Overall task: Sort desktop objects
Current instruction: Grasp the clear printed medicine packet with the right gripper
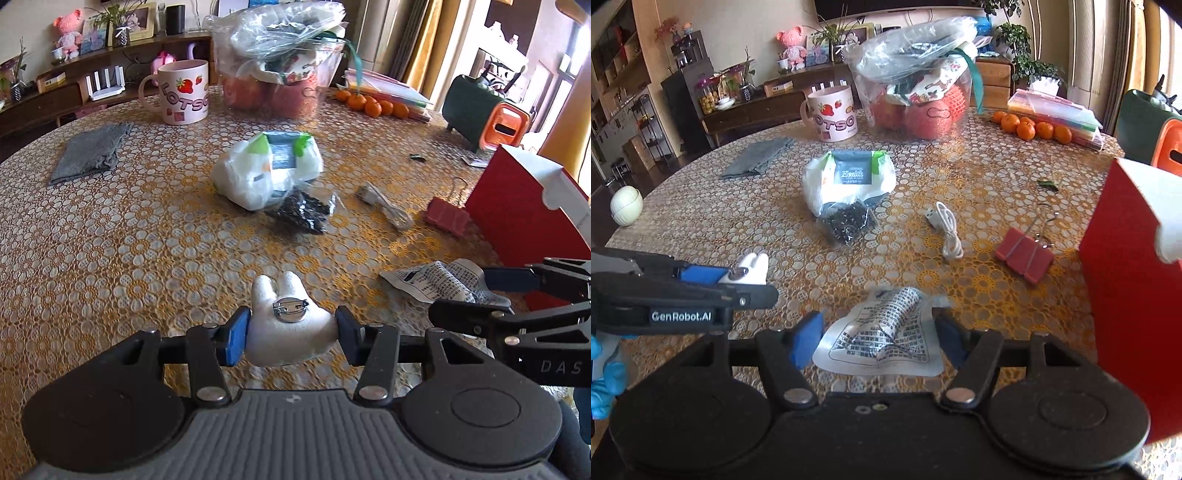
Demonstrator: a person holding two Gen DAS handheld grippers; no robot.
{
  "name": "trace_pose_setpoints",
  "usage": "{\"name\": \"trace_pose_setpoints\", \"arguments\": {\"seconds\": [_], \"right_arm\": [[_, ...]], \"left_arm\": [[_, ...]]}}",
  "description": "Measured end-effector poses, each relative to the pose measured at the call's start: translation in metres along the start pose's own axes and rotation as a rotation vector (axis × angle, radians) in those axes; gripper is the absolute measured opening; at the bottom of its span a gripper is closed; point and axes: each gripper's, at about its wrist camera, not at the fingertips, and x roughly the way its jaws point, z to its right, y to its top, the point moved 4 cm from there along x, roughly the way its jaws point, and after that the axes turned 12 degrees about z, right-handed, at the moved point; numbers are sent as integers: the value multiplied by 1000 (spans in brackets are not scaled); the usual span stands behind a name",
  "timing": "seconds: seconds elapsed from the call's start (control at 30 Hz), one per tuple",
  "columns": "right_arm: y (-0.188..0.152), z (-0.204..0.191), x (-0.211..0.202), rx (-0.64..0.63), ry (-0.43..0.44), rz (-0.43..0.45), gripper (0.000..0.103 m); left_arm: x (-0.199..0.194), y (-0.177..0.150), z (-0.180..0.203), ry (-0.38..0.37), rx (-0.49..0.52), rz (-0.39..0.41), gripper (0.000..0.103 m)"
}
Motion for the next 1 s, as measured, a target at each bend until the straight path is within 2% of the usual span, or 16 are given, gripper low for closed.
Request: {"name": "trace_pose_setpoints", "arguments": {"seconds": [0.33,0.37,0.4,0.43,0.47,0.57,0.67,0.77,0.8,0.9,1.0], "right_arm": [[1,11,-34,15,8,45,66],[2,12,-36,15,8,51,55],[3,14,-38,16,9,51,28],[4,16,-39,26,14,44,28],[4,19,-41,41,21,45,33],[2,25,-38,27,0,35,32],[-3,35,-33,74,-9,3,33],[-9,36,-33,83,5,-12,41],[-12,35,-33,81,11,-17,50],[-16,34,-35,85,15,-17,66],[-20,32,-33,80,15,-24,70]], "left_arm": [[-24,-6,25,-16,1,-2,49],[-26,-5,27,-18,5,2,49],[-28,-4,30,-19,10,6,49],[-29,-3,32,-20,16,9,49],[-30,-3,34,-19,19,11,49],[-32,-4,38,-18,20,10,49],[-34,-4,39,-18,24,11,49],[-34,-5,38,-15,24,6,49],[-34,-5,37,-16,23,6,49],[-33,-6,35,-15,19,4,49],[-32,-8,33,-16,16,-3,49]]}}
